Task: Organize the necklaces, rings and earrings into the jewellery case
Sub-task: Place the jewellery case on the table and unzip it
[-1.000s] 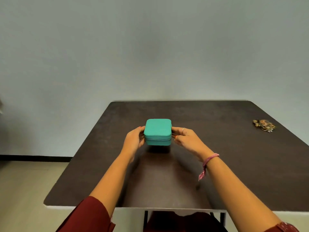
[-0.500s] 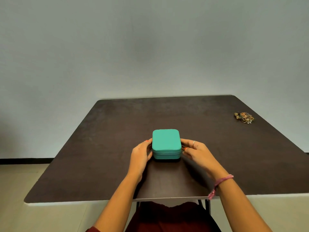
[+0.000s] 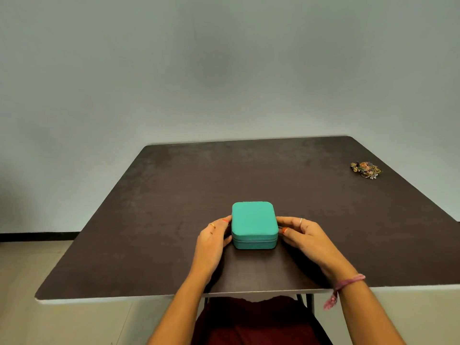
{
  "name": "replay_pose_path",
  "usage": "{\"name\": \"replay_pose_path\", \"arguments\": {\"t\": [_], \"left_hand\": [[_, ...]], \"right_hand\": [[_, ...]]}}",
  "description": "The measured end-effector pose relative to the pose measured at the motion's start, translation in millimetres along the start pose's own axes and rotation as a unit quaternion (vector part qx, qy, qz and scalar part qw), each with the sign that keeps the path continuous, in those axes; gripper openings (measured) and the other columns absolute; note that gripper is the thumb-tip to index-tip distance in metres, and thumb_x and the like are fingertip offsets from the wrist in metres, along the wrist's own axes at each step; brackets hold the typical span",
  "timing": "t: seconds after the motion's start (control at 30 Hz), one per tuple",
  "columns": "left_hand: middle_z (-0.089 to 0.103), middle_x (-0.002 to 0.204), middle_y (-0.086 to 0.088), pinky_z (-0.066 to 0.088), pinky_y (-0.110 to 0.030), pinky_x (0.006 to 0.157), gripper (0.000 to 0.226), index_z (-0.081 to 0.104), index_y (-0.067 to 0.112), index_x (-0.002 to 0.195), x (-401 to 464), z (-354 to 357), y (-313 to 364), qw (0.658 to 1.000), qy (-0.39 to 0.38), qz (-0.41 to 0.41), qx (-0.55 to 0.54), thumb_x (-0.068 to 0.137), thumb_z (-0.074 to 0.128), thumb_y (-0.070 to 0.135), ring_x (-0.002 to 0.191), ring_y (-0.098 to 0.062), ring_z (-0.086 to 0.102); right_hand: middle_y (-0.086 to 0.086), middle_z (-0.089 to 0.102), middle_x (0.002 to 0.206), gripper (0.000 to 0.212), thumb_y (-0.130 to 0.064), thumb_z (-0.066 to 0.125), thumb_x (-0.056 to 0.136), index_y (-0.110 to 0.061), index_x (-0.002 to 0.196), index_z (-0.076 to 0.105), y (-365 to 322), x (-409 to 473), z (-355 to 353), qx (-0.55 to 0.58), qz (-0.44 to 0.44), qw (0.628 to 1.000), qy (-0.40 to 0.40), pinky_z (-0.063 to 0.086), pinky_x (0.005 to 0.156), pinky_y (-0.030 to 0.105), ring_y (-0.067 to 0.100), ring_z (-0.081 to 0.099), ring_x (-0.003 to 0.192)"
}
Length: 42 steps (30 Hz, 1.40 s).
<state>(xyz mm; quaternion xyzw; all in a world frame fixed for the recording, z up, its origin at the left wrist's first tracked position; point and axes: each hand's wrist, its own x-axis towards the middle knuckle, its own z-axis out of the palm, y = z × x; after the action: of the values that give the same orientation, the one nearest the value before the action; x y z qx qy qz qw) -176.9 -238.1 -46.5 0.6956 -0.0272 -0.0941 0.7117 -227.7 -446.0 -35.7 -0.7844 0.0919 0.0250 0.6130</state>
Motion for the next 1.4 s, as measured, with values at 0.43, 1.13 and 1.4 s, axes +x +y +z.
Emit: {"name": "replay_pose_path", "arguments": {"t": [0.43, 1.13, 1.4], "left_hand": [[0.026, 0.143, 0.02, 0.035, -0.029, 0.111, 0.127, 0.003, 0.048, 0.143, 42, -6, -4, 0.926, -0.218, 0.078, 0.299, 0.052, 0.091, 0.045, 0.129, -0.002, 0.037], [0.033, 0.137, 0.025, 0.044, -0.036, 0.104, 0.113, 0.019, 0.054, 0.137, 48, -3, -5, 0.932, -0.19, 0.093, 0.295, 0.049, 0.09, 0.045, 0.122, -0.001, 0.043], [0.033, 0.14, 0.021, 0.043, -0.036, 0.106, 0.114, 0.017, 0.05, 0.139, 48, -5, -5, 0.93, -0.197, 0.087, 0.299, 0.052, 0.09, 0.043, 0.124, -0.005, 0.043]], "right_hand": [[-0.007, 0.053, 0.126, 0.05, 0.007, 0.035, 0.095, -0.022, 0.133, 0.049, -14, 77, -8, -0.195, -0.073, 0.972, -0.105, 0.04, 0.098, 0.02, 0.01, 0.049, 0.121], [-0.002, 0.064, 0.115, 0.025, -0.018, 0.042, 0.101, -0.019, 0.117, 0.061, -34, 106, -22, -0.29, -0.01, 0.943, -0.162, 0.048, 0.073, 0.016, 0.01, 0.06, 0.099], [0.005, 0.068, 0.109, 0.02, -0.006, 0.052, 0.095, -0.015, 0.105, 0.067, -39, 105, -27, -0.25, -0.017, 0.958, -0.137, 0.057, 0.078, 0.023, 0.013, 0.067, 0.094]]}}
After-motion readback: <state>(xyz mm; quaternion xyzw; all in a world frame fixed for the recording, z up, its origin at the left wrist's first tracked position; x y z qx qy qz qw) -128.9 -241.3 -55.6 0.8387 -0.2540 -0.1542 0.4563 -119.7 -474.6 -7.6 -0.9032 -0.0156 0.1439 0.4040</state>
